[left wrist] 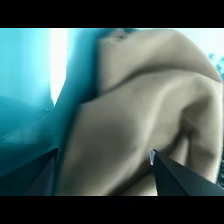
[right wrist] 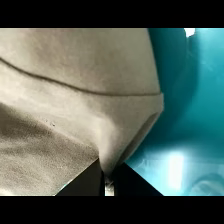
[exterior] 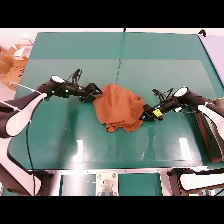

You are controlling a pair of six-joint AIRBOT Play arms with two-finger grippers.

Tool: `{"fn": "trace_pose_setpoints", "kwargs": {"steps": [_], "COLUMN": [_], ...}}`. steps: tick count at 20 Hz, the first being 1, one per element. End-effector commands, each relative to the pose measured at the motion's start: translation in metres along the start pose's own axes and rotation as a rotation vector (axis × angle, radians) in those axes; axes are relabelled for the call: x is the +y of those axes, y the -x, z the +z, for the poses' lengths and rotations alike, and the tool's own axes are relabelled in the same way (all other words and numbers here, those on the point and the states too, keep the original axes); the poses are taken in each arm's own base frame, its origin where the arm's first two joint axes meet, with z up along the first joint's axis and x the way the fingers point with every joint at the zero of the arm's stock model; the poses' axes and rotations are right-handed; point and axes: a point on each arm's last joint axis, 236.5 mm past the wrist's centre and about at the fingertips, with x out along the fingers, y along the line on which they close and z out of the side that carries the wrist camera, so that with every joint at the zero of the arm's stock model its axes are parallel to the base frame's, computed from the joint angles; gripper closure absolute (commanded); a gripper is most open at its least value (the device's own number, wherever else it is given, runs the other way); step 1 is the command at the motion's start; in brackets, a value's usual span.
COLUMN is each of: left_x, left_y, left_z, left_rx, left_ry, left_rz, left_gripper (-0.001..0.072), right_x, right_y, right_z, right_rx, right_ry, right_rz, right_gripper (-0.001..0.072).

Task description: Fold the shirts.

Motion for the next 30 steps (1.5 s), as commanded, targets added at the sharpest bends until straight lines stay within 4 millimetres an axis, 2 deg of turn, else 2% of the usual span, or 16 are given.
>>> {"fn": "trace_pose_setpoints", "kwargs": {"steps": [1, 2, 3, 5, 7, 8, 9, 11, 14, 16, 19, 22, 24, 26, 28, 30], "left_x": [-0.008, -0.010, -0.015, -0.035, -0.071, -0.090, -0.106, -0.142, -0.197, -0.238, -0.300, -0.342, -0.347, -0.338, -0.323, -0.300], "left_y": [-0.020, -0.020, -0.017, -0.001, 0.025, 0.043, 0.060, 0.102, 0.176, 0.228, 0.310, 0.384, 0.420, 0.433, 0.422, 0.397], "left_z": [-0.010, -0.007, -0.002, 0.008, 0.011, 0.014, 0.018, 0.028, 0.033, 0.024, -0.012, -0.059, -0.077, -0.082, -0.081, -0.063], "left_rx": [0.014, 0.008, -0.003, 0.005, 0.051, 0.059, 0.048, -0.013, -0.160, -0.278, -0.470, -0.662, -0.763, -0.776, -0.716, -0.660], "left_ry": [-0.073, -0.086, -0.097, -0.136, -0.235, -0.312, -0.367, -0.507, -0.696, -0.799, -0.958, -1.079, -1.103, -1.096, -1.077, -1.042], "left_rz": [-0.015, -0.019, -0.023, -0.069, -0.127, -0.126, -0.104, -0.034, 0.087, 0.132, 0.166, 0.210, 0.282, 0.347, 0.374, 0.389], "left_gripper": [0.0378, 0.0644, 0.0686, 0.0688, 0.0688, 0.0689, 0.0688, 0.0688, 0.0688, 0.0688, 0.0688, 0.0688, 0.0687, 0.0687, 0.0686, 0.0686], "right_x": [0.000, 0.001, 0.002, 0.008, 0.023, 0.035, 0.048, 0.091, 0.157, 0.196, 0.243, 0.271, 0.278, 0.278, 0.272, 0.257], "right_y": [0.001, 0.001, 0.003, 0.012, 0.036, 0.055, 0.076, 0.131, 0.226, 0.288, 0.362, 0.413, 0.430, 0.431, 0.421, 0.401], "right_z": [0.004, 0.004, 0.005, 0.006, 0.010, 0.015, 0.021, 0.034, 0.034, 0.017, -0.025, -0.068, -0.088, -0.094, -0.089, -0.072], "right_rx": [-0.013, -0.014, -0.013, 0.000, 0.016, 0.015, -0.003, -0.099, -0.304, -0.476, -0.708, -0.902, -0.981, -0.983, -0.947, -0.884], "right_ry": [0.004, 0.006, 0.009, 0.024, 0.061, 0.093, 0.129, 0.221, 0.376, 0.508, 0.664, 0.747, 0.769, 0.776, 0.757, 0.702], "right_rz": [-0.002, -0.002, 0.000, 0.012, 0.037, 0.052, 0.069, 0.134, 0.187, 0.165, 0.139, 0.132, 0.122, 0.118, 0.118, 0.128], "right_gripper": [0.0693, 0.0693, 0.0694, 0.0693, 0.0693, 0.0694, 0.0694, 0.0694, 0.0693, 0.0693, 0.0692, 0.0693, 0.0692, 0.0691, 0.0691, 0.0691]}}
